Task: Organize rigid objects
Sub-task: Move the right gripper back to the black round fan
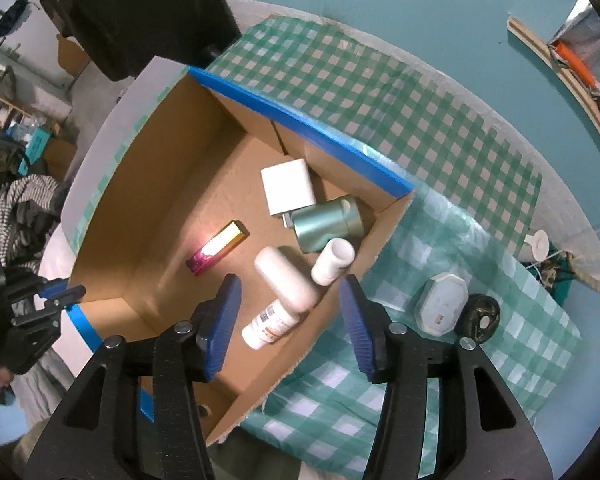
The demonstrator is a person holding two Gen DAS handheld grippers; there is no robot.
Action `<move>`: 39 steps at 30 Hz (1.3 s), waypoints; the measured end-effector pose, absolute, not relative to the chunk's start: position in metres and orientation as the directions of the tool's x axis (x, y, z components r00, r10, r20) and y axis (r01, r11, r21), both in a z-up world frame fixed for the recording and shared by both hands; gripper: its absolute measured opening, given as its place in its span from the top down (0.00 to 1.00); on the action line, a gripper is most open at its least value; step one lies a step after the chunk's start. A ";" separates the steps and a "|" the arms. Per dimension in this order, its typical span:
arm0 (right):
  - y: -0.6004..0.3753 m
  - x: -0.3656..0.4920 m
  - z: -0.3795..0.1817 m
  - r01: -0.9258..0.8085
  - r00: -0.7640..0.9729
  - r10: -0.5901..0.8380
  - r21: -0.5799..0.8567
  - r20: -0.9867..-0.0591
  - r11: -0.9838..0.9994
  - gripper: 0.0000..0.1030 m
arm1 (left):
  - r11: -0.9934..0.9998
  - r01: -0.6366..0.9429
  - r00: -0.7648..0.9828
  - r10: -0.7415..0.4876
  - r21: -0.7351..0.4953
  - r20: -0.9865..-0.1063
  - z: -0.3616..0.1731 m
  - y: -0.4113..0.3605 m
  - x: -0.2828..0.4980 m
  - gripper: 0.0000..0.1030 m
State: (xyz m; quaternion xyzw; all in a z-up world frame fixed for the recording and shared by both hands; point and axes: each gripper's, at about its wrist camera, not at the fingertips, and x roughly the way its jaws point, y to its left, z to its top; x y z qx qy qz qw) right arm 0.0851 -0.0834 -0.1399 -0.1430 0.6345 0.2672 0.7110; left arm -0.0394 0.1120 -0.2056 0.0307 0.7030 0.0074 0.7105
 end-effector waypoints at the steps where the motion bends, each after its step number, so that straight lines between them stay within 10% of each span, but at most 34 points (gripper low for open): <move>1: -0.085 0.085 -0.138 -0.561 0.057 0.198 0.133 -0.979 0.817 0.45 | 0.998 0.034 0.011 0.055 0.055 -0.998 -0.205 0.112 -0.039 0.93; 39: -0.282 0.170 -0.207 -0.116 0.004 0.073 0.072 -0.997 0.991 0.33 | 0.997 0.025 -0.001 0.067 0.067 -0.998 -0.204 0.112 -0.035 0.93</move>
